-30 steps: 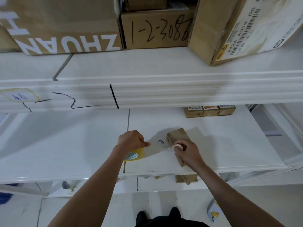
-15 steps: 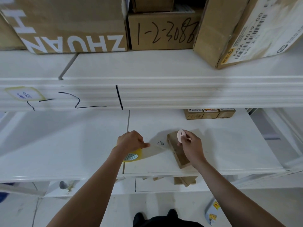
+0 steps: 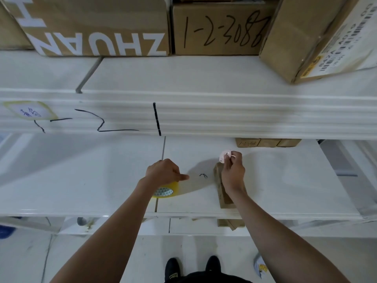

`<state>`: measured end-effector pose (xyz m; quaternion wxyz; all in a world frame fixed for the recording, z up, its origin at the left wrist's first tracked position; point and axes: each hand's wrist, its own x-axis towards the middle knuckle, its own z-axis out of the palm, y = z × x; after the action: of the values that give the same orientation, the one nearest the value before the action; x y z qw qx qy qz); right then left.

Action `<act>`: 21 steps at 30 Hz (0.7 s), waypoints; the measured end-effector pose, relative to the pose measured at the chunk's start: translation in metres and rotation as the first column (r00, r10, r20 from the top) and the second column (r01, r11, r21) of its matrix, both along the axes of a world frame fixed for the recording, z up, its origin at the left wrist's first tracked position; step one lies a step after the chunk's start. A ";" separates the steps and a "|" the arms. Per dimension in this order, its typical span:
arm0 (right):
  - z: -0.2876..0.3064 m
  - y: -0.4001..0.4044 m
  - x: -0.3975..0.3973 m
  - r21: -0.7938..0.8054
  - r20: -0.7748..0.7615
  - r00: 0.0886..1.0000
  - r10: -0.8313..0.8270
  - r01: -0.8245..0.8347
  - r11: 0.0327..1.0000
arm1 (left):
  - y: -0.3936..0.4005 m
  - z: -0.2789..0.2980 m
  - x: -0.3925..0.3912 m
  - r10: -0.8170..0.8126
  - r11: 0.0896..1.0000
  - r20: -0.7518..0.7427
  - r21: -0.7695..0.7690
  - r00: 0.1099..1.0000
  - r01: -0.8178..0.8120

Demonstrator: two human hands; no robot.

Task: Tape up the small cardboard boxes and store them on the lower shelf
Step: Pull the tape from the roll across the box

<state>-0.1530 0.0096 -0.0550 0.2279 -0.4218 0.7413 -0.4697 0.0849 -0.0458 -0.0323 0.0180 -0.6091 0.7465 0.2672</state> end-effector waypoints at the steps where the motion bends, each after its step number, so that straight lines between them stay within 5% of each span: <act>1: -0.002 -0.002 -0.002 -0.010 0.007 0.999 -0.042 0.043 0.999 | 0.000 -0.001 0.000 -0.004 1.000 0.004 -0.002 1.000 0.004; 15: -0.014 -0.012 -0.001 -0.103 -0.006 0.988 -0.156 0.155 0.983 | -0.010 0.000 -0.001 -0.063 0.986 0.075 -0.147 0.995 0.074; 21: -0.007 -0.013 -0.002 -0.023 0.033 0.992 -0.125 0.126 0.992 | -0.013 -0.002 -0.004 -0.026 0.993 0.077 -0.113 0.997 0.035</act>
<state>-0.1549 -0.0035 -0.0624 0.2042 -0.3697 0.7568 -0.4989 0.0814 -0.0587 -0.0345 0.0155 -0.6072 0.7687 0.2006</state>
